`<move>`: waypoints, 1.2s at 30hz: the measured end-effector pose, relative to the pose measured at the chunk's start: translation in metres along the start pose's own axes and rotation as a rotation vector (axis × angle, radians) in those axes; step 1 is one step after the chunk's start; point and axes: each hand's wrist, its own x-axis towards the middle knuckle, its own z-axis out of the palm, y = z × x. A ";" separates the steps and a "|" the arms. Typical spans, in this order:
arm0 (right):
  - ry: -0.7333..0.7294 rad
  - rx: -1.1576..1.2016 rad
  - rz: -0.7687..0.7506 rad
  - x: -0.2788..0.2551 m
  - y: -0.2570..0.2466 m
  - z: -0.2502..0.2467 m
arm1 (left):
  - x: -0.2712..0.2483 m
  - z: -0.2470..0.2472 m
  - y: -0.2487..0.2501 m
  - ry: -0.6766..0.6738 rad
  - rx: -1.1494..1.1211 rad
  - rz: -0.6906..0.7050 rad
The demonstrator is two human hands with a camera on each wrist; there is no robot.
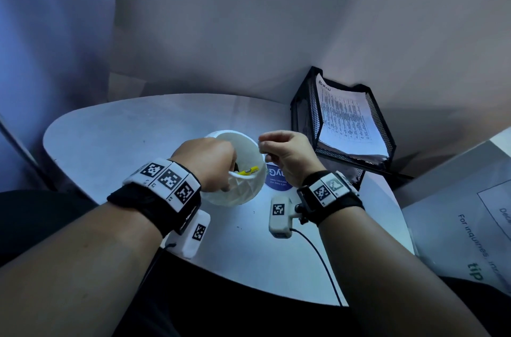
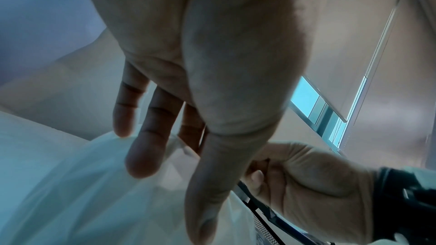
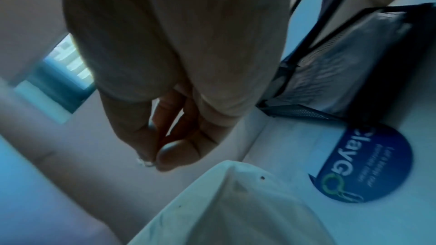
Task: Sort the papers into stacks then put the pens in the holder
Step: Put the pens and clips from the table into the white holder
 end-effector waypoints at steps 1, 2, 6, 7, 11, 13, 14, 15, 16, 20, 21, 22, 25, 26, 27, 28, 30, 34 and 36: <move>-0.033 -0.054 -0.009 0.000 -0.002 0.004 | 0.000 -0.001 -0.001 0.000 0.000 -0.002; -0.051 -0.068 -0.012 0.000 -0.002 0.007 | 0.000 -0.001 -0.001 0.003 -0.001 -0.003; 0.105 0.162 0.037 0.014 0.016 0.001 | 0.000 -0.004 -0.007 0.028 -0.011 -0.011; 0.185 0.172 0.065 0.020 0.024 -0.004 | 0.000 -0.004 -0.009 0.035 -0.013 -0.016; 0.365 -0.180 0.230 0.039 0.073 -0.021 | 0.002 -0.010 -0.017 0.070 -0.029 -0.037; 0.347 -0.446 0.288 0.044 0.095 -0.025 | 0.004 -0.014 -0.021 0.083 -0.040 -0.054; 0.324 -0.578 0.289 0.047 0.104 -0.026 | 0.005 -0.016 -0.023 0.092 -0.046 -0.064; 0.304 -0.700 0.297 0.046 0.109 -0.026 | 0.005 -0.018 -0.025 0.102 -0.051 -0.073; 0.289 -0.785 0.293 0.047 0.115 -0.025 | 0.006 -0.019 -0.028 0.112 -0.056 -0.081; 0.239 -0.970 0.282 0.048 0.122 -0.010 | 0.009 -0.024 -0.038 0.138 -0.070 -0.118; 0.232 -1.007 0.286 0.049 0.120 -0.006 | 0.010 -0.025 -0.041 0.146 -0.075 -0.128; 0.209 -1.045 0.300 0.053 0.121 -0.004 | 0.011 -0.026 -0.044 0.155 -0.080 -0.137; 0.157 -1.082 0.345 0.057 0.118 -0.002 | 0.014 -0.027 -0.048 0.173 -0.098 -0.157; 0.163 -1.074 0.316 0.057 0.120 -0.004 | 0.014 -0.027 -0.048 0.178 -0.103 -0.162; 0.179 -1.054 0.288 0.056 0.120 -0.004 | 0.015 -0.027 -0.048 0.183 -0.108 -0.164; 0.197 -1.022 0.260 0.055 0.123 -0.006 | 0.016 -0.027 -0.049 0.183 -0.111 -0.165; 0.227 -0.967 0.238 0.051 0.125 -0.007 | 0.017 -0.026 -0.048 0.176 -0.118 -0.169; 0.198 -0.953 0.242 0.049 0.124 -0.008 | 0.019 -0.025 -0.046 0.157 -0.127 -0.170; 0.159 -0.972 0.258 0.045 0.123 -0.006 | 0.018 -0.024 -0.045 0.149 -0.122 -0.170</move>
